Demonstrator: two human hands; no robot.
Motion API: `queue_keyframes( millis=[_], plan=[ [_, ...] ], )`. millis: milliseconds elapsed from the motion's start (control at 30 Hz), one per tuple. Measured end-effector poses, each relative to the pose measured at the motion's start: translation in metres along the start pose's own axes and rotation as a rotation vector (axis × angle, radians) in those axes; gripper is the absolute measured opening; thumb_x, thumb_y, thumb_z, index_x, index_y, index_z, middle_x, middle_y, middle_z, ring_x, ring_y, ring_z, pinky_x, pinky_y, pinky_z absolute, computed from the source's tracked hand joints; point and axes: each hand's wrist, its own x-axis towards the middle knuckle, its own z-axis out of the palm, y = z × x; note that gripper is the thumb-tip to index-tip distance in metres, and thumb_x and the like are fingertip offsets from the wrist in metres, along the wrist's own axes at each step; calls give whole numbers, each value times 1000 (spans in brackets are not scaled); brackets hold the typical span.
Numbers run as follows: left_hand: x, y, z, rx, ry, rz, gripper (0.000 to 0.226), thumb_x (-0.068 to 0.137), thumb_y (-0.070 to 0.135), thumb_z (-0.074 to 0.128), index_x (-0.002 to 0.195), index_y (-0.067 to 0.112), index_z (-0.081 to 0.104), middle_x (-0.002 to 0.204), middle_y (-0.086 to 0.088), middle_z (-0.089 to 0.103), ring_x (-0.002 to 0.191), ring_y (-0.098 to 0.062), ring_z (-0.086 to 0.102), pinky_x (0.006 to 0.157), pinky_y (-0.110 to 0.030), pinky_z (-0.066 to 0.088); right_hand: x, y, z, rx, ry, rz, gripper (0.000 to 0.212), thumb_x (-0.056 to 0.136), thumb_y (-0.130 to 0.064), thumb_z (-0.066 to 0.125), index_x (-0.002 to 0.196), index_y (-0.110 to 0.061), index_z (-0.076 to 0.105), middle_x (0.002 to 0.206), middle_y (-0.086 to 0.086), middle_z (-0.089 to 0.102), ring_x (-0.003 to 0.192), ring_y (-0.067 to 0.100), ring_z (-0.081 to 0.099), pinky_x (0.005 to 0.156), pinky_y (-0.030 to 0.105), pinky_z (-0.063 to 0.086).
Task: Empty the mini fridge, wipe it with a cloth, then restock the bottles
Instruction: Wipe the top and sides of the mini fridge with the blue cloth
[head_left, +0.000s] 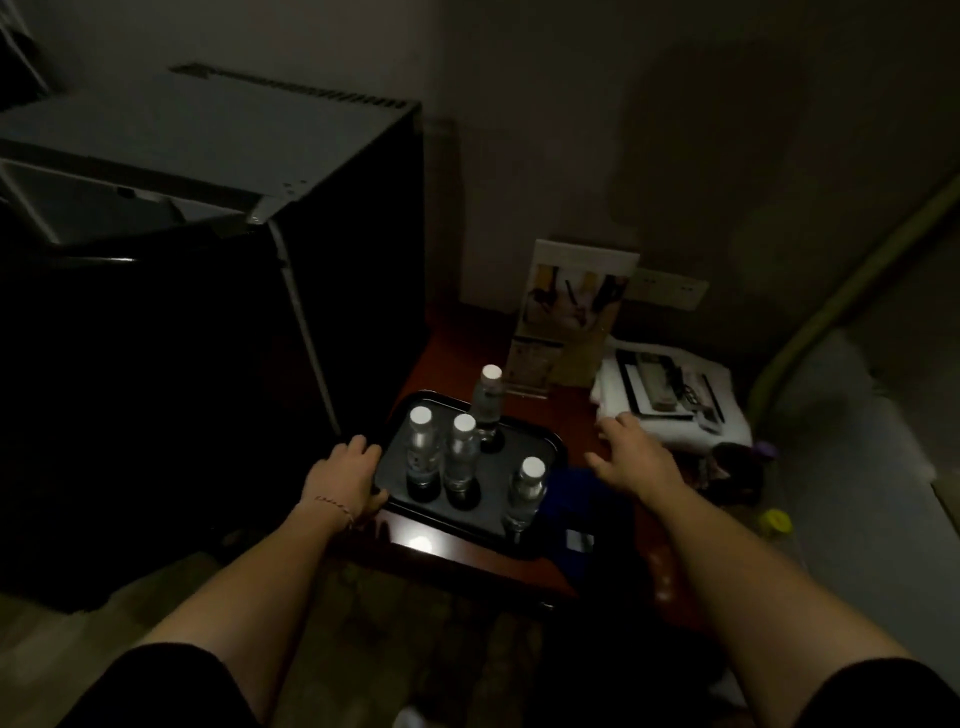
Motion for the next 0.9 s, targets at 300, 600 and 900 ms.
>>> queue_keyframes(
  millis=[300, 600, 900],
  plan=[
    [-9, 17, 27, 17, -77, -88, 63, 85, 51, 62, 137, 22, 41, 131, -3, 41, 120, -24, 46, 89, -37, 51, -4, 32, 82, -63, -276, -4, 60, 94, -44, 61, 143, -20, 37, 147, 7, 28, 132, 31, 37, 99, 45, 47],
    [3, 22, 38, -29, -32, -182, 65, 84, 49, 65, 137, 20, 40, 133, -5, 40, 120, -25, 46, 89, -40, 52, 28, 34, 132, -61, -354, 28, 99, 90, -51, 66, 158, -34, -5, 164, 4, -23, 150, 40, -14, 116, 65, 17],
    [-6, 14, 65, -44, -5, -273, 67, 84, 50, 65, 138, 21, 39, 136, -5, 39, 120, -26, 46, 89, -42, 52, 33, 41, 164, -169, -187, -13, 67, 96, -25, 60, 151, -32, 22, 160, 9, 7, 142, 43, 10, 107, 56, 35]
  ],
)
